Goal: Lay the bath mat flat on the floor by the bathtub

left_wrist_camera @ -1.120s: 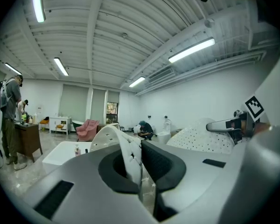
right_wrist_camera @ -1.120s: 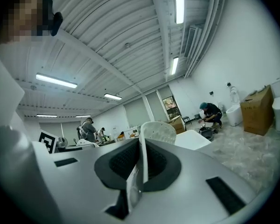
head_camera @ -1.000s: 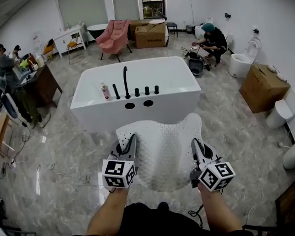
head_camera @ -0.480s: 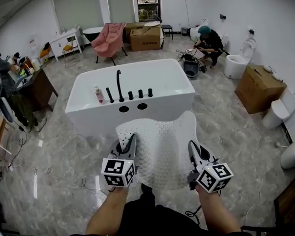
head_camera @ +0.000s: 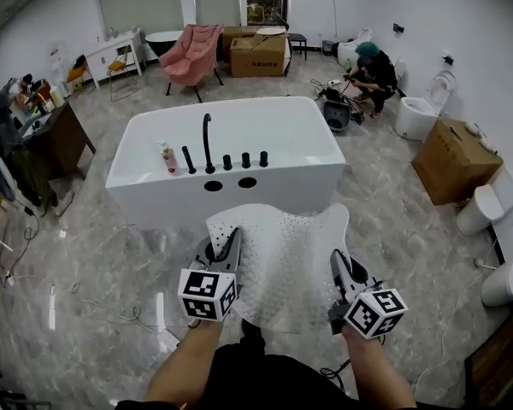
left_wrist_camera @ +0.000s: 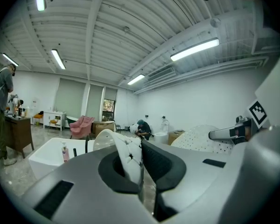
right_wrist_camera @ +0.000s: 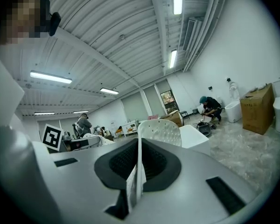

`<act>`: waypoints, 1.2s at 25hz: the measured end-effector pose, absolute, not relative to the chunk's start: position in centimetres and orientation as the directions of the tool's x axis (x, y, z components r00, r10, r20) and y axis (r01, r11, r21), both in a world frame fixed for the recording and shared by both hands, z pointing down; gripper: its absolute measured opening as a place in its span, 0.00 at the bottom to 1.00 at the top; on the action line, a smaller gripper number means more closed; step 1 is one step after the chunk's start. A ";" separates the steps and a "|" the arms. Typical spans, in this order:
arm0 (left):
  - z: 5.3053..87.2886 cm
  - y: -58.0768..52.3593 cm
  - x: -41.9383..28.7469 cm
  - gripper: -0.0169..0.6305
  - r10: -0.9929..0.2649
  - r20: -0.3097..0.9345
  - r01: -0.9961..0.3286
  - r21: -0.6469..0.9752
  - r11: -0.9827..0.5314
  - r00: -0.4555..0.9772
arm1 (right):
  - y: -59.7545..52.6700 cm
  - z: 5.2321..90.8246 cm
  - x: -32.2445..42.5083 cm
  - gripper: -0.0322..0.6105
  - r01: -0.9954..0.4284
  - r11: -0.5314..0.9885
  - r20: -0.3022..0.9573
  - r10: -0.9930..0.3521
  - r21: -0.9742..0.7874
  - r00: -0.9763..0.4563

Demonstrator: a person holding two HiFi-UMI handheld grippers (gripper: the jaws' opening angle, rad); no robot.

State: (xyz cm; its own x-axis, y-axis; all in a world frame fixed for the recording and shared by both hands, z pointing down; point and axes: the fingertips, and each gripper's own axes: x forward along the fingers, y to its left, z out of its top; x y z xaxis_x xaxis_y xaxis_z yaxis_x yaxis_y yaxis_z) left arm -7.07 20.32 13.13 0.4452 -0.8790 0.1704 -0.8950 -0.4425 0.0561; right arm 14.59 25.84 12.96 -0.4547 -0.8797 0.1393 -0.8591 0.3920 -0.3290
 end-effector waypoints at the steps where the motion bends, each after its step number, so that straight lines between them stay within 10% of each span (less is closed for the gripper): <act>1: 13.3 19.3 -7.4 0.06 -0.878 0.173 -0.894 0.056 -0.444 0.447 | 24.7 13.1 14.3 0.08 -0.859 0.391 0.143 -0.879 -0.330 -0.454; 30: 17.4 -3.9 -12.8 0.06 -0.838 0.256 -0.875 0.089 -0.476 0.482 | 0.0 17.3 9.0 0.08 -0.853 0.321 0.227 -0.870 -0.412 -0.438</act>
